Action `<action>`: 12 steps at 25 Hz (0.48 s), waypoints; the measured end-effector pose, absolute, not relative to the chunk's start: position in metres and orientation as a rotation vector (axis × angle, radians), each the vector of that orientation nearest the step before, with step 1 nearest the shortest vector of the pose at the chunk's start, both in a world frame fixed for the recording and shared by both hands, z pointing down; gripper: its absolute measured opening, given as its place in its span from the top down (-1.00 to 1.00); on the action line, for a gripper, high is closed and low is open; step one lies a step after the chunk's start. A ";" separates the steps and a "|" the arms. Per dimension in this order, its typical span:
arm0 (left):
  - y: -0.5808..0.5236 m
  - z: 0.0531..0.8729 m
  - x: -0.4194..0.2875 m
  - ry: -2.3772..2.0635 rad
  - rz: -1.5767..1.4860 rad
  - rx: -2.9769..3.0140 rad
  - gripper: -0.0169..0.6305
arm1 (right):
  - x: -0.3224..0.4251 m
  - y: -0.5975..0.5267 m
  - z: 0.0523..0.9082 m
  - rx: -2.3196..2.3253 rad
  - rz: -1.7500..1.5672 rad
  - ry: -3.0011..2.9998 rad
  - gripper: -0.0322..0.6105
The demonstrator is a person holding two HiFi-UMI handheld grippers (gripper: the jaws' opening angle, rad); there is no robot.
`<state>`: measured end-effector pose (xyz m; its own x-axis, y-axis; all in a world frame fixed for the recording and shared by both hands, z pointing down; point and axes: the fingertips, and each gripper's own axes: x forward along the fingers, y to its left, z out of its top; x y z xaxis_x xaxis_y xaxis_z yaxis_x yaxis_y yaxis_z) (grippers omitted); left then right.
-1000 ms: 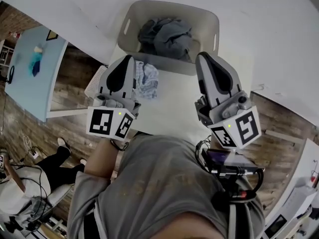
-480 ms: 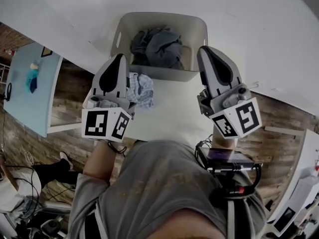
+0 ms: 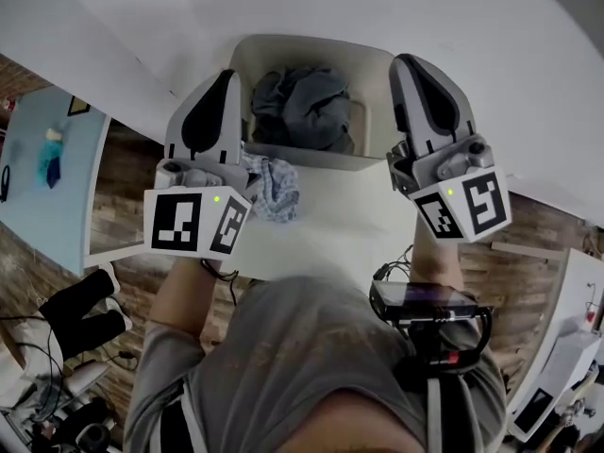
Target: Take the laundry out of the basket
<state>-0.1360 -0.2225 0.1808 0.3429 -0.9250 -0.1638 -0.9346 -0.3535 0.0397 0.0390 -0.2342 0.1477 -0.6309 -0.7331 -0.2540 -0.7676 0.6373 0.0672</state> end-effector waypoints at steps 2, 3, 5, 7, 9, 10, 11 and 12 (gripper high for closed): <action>-0.235 0.180 -0.139 1.739 0.260 -2.536 0.92 | 0.027 -0.247 0.153 -1.233 0.253 2.678 0.87; -0.241 0.181 -0.140 1.734 0.267 -2.544 0.92 | 0.021 -0.254 0.158 -1.229 0.251 2.693 0.87; -0.254 0.185 -0.141 1.722 0.274 -2.567 0.92 | 0.008 -0.269 0.172 -1.218 0.240 2.725 0.87; -0.267 0.192 -0.141 1.713 0.278 -2.598 0.92 | -0.005 -0.284 0.189 -1.204 0.219 2.761 0.87; -0.282 0.199 -0.143 1.712 0.286 -2.626 0.92 | -0.018 -0.300 0.208 -1.180 0.188 2.802 0.87; -0.289 0.202 -0.144 1.712 0.292 -2.637 0.92 | -0.023 -0.307 0.217 -1.162 0.169 2.824 0.87; -0.296 0.204 -0.144 1.711 0.297 -2.648 0.92 | -0.027 -0.314 0.226 -1.143 0.152 2.845 0.87; -0.303 0.207 -0.143 1.707 0.303 -2.658 0.92 | -0.030 -0.319 0.234 -1.128 0.142 2.867 0.86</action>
<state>-0.1433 -0.3029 0.2067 0.4033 -0.9039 -0.1428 -0.8978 -0.4210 0.1296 -0.0303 -0.3188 0.2341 -0.7312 -0.6766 -0.0870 -0.6819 0.7286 0.0647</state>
